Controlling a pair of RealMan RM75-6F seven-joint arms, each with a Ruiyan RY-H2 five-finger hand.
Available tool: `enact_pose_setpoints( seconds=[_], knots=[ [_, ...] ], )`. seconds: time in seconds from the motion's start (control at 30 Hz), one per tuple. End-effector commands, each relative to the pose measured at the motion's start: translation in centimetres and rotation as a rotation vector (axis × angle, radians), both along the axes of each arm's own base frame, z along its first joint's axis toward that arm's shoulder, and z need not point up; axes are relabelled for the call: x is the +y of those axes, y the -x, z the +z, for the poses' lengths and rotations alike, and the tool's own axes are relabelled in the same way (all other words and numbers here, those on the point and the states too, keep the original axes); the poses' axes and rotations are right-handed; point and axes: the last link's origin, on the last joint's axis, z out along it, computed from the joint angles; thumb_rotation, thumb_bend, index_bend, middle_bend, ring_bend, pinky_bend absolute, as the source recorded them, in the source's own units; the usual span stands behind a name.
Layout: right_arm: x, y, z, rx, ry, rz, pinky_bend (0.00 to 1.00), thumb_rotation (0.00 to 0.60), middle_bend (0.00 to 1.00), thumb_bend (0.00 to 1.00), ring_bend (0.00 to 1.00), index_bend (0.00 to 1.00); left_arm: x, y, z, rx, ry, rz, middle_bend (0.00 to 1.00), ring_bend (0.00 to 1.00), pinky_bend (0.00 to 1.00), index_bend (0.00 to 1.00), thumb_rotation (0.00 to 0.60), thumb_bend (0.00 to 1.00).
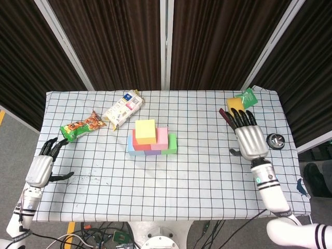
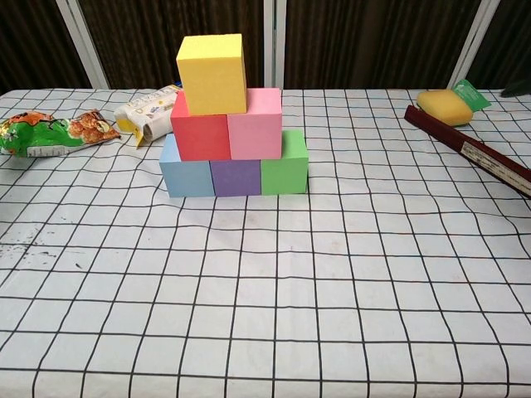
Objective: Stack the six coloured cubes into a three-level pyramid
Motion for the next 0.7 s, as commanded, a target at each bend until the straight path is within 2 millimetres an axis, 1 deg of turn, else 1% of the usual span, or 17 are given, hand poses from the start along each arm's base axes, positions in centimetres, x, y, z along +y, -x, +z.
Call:
enact_pose_setpoints(
  seconds=[0.03, 0.23, 0.33, 0.43, 0.53, 0.7],
  knots=[
    [4.6, 4.3, 0.9, 0.004, 0.037, -0.058, 0.00, 0.600, 0.00, 0.01, 0.00, 0.00, -0.7, -0.3, 0.6, 0.056, -0.020, 0.001, 0.16, 0.00, 0.02, 0.07, 0.600, 0.00],
    [8.6, 9.8, 0.5, -0.044, 0.078, -0.145, 0.00, 0.600, 0.00, 0.00, 0.00, 0.00, -2.3, -0.2, 1.8, 0.148, -0.035, 0.016, 0.16, 0.00, 0.02, 0.07, 0.600, 0.00],
    [10.2, 11.6, 0.3, -0.061, 0.098, -0.163, 0.00, 0.600, 0.00, 0.00, 0.00, 0.00, -3.3, 0.1, 2.3, 0.176, -0.047, 0.028, 0.16, 0.00, 0.02, 0.07, 0.600, 0.00],
    [11.5, 12.5, 0.4, -0.052, 0.126, -0.156, 0.00, 0.600, 0.00, 0.00, 0.00, 0.00, -4.4, 0.5, 2.6, 0.197, -0.051, 0.044, 0.16, 0.00, 0.02, 0.07, 0.600, 0.00],
    [12.2, 12.7, 0.6, -0.051, 0.153, -0.143, 0.00, 0.600, 0.00, 0.00, 0.00, 0.00, -5.4, 0.8, 2.7, 0.198, -0.055, 0.054, 0.16, 0.00, 0.02, 0.07, 0.600, 0.00],
    [12.7, 12.7, 0.5, -0.053, 0.176, -0.134, 0.00, 0.600, 0.00, 0.00, 0.00, 0.00, -5.9, 0.8, 3.0, 0.198, -0.072, 0.044, 0.15, 0.00, 0.02, 0.07, 0.600, 0.00]
  ],
)
